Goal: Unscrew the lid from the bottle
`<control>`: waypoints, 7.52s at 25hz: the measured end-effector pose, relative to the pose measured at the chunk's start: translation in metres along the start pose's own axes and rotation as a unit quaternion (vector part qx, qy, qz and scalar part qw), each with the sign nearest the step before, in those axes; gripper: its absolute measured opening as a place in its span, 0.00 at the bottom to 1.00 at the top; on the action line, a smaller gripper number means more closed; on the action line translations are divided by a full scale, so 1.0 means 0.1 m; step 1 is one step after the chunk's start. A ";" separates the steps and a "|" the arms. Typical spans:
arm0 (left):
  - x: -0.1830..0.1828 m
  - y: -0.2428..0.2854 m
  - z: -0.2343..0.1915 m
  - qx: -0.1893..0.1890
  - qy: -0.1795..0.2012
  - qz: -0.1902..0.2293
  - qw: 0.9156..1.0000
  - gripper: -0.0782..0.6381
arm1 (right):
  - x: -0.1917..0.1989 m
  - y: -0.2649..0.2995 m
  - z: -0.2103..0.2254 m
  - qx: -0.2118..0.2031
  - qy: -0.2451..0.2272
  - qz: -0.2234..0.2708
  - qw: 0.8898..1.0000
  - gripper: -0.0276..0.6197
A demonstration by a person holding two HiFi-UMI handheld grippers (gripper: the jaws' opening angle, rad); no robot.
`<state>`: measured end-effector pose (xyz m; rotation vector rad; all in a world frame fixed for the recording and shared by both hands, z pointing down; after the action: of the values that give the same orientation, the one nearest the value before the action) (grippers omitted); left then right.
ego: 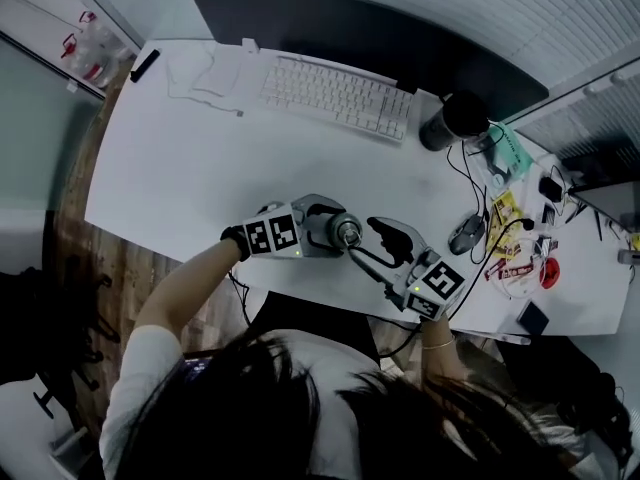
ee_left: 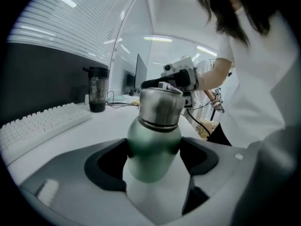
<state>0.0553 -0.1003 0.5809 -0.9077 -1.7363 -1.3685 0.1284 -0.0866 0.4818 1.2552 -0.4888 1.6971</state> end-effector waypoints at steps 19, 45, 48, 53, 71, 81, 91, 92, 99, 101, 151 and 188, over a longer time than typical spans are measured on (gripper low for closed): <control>-0.01 0.02 0.02 -0.072 -0.041 0.039 0.996 0.68 | 0.18 0.19 -0.18 0.220 -0.008 0.043 0.974 0.42; -0.01 0.00 0.01 0.037 0.009 0.005 0.999 0.68 | 0.08 0.25 0.01 -0.164 -0.114 -0.092 0.976 0.40; -0.01 0.00 0.01 0.046 0.012 0.002 0.999 0.68 | 0.04 0.27 0.00 -0.196 -0.125 -0.113 0.966 0.40; -0.01 -0.01 -0.01 0.052 0.013 -0.003 0.999 0.68 | -0.06 0.28 0.00 -0.215 -0.138 -0.125 0.959 0.40; -0.29 -0.30 0.10 -0.018 -0.011 0.038 0.999 0.68 | -0.38 0.02 -0.17 -0.112 -0.126 -0.045 0.985 0.40; -0.78 -0.85 0.21 -0.095 0.030 0.092 0.991 0.68 | -0.75 -0.25 -0.47 -0.043 -0.170 0.012 0.984 0.40; -1.52 -1.33 0.20 -0.172 0.063 0.185 0.965 0.65 | -1.35 -0.59 -0.59 0.091 -0.210 0.110 0.967 0.40; -1.57 -1.37 0.19 -0.184 0.059 0.195 0.962 0.64 | -1.38 -0.61 -0.59 0.108 -0.208 0.118 0.965 0.40; -1.72 -1.61 0.08 -0.278 -0.006 0.247 0.928 0.53 | -1.44 -0.80 -0.46 0.242 -0.169 0.158 0.942 0.40; -1.75 -1.66 0.04 -0.302 -0.022 0.254 0.919 0.50 | -1.45 -0.82 -0.45 0.266 -0.162 0.169 0.935 0.40; -1.44 -1.73 -0.01 -0.454 -0.099 0.220 0.858 0.19 | -1.15 -0.90 -0.21 0.351 -0.123 0.156 0.915 0.40; -1.40 -1.74 0.07 -0.459 -0.100 0.218 0.856 0.19 | -1.08 -0.80 -0.27 0.330 -0.125 0.136 0.926 0.40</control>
<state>-0.0295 -0.1370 0.3770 -1.8764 -0.8202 -1.8167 0.1863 -0.0758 0.3577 1.9808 -0.2443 2.0333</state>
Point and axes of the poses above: the fingertips, and each gripper's own axes: y forward along the fingers, z to its right, x out of its underside, the point moved 4 cm from there along -y, backward along the fingers
